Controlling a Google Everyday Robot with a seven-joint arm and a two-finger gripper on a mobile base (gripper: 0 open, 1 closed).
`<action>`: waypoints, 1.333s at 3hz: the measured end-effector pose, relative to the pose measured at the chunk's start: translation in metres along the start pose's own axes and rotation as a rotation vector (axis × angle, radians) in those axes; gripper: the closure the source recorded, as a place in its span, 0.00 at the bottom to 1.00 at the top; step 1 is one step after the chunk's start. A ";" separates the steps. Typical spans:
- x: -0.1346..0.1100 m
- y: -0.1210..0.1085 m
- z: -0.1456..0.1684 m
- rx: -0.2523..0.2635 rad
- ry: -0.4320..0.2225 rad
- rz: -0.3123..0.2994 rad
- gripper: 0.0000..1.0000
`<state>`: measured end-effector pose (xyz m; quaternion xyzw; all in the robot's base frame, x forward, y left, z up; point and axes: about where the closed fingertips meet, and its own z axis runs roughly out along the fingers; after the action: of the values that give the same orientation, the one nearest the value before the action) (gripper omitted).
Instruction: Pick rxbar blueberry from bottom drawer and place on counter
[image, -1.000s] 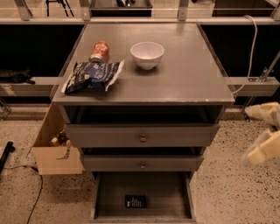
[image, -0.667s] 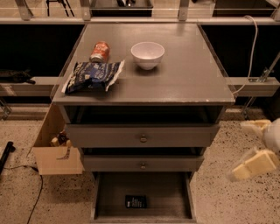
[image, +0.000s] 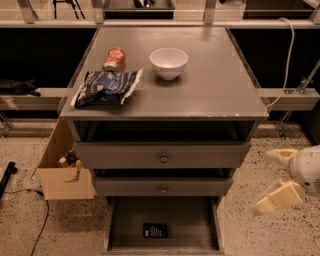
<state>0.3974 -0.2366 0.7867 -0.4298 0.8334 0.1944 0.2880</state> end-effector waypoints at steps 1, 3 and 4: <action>0.012 0.004 0.025 -0.056 -0.038 0.037 0.00; 0.068 0.026 0.075 -0.053 -0.166 0.223 0.00; 0.071 0.024 0.078 -0.041 -0.170 0.235 0.00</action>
Offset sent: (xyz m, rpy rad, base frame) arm -0.0587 0.0354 -0.1380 0.3414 0.1054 -0.2424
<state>0.3687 -0.2214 0.6829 -0.3172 0.8464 0.2795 0.3239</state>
